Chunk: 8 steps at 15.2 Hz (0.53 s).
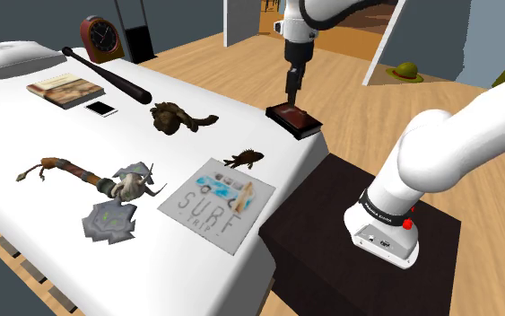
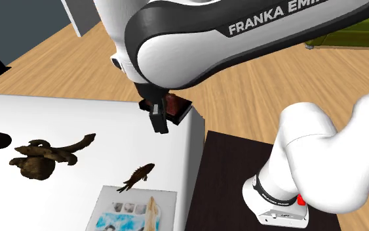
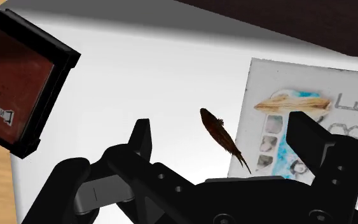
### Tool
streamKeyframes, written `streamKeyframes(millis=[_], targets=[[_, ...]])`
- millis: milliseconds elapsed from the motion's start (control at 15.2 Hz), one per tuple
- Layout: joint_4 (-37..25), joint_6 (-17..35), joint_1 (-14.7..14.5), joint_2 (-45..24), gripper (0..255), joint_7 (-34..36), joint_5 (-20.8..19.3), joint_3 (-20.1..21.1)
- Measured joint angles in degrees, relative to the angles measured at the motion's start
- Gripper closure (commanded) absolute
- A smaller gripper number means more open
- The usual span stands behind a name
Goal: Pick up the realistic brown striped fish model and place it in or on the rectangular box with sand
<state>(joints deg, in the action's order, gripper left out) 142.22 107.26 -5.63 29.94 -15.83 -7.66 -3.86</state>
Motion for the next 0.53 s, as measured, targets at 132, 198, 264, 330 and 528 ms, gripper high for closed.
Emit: streamKeyframes(millis=[132, 198, 264, 330, 528], targets=[[1.05, 4.12, -0.95, -3.33, 0, -1.88, -0.36, -0.03], [1.13, 6.30, -1.35, -5.55, 0, -2.93, -0.59, -0.13], [1.03, 8.09, -1.85, -7.54, 0, -3.80, -0.71, -0.03], [0.83, 9.74, -2.40, -9.50, 0, -4.55, -0.77, 0.18], [0.37, 14.70, -3.57, -15.25, 0, -7.30, -1.33, 0.46]])
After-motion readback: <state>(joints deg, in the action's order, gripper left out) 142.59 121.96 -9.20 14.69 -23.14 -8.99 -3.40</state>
